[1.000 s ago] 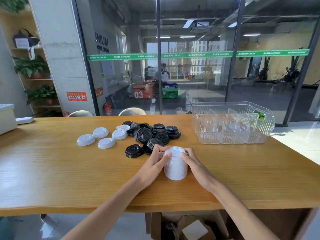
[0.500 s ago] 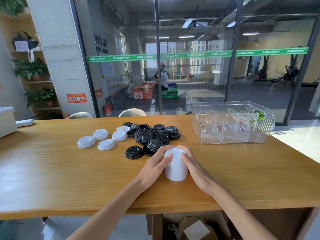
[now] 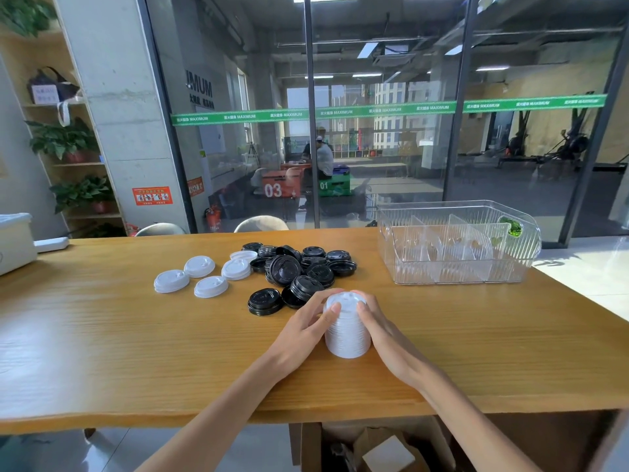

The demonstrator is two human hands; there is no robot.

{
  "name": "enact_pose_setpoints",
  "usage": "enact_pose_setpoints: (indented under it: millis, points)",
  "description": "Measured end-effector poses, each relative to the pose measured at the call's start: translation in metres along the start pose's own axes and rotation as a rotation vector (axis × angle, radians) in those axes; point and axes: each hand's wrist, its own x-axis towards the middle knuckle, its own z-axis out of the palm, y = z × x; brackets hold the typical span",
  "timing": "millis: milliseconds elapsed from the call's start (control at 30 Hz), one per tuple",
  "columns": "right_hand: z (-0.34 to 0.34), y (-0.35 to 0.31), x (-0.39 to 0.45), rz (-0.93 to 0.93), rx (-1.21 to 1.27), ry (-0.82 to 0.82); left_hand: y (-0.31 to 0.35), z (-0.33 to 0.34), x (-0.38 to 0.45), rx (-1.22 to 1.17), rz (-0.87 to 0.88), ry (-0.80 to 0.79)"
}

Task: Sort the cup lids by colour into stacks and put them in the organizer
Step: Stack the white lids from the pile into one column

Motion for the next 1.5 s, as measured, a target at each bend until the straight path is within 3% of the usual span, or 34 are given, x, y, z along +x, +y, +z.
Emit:
enact_pose_setpoints:
  millis: [367, 567, 867, 1033, 1133, 1300, 1500]
  points:
    - [-0.004, -0.001, -0.001, -0.022, 0.002, 0.01, -0.003, -0.002, 0.0, -0.055, -0.009, 0.003]
    - [-0.005, -0.001, -0.004, -0.061, -0.093, 0.005, -0.007, -0.016, 0.002, -0.194, -0.044, 0.18]
    - [-0.008, 0.005, -0.001, -0.094, -0.107, 0.013, -0.058, -0.146, 0.011, 0.216, -0.082, 0.48]
    - [-0.008, 0.006, 0.001, -0.097, -0.1, 0.012, -0.103, -0.197, 0.014, 0.52, -0.221, 0.628]
    - [-0.007, 0.007, 0.001, -0.105, -0.105, 0.012, -0.117, -0.212, 0.017, 0.653, -0.337, 0.629]
    - [-0.008, 0.009, 0.002, -0.113, -0.117, 0.01, -0.128, -0.218, 0.026, 0.599, -0.513, 0.541]
    - [-0.009, 0.009, 0.004, -0.116, -0.115, 0.0, -0.133, -0.222, 0.033, 0.539, -0.547, 0.518]
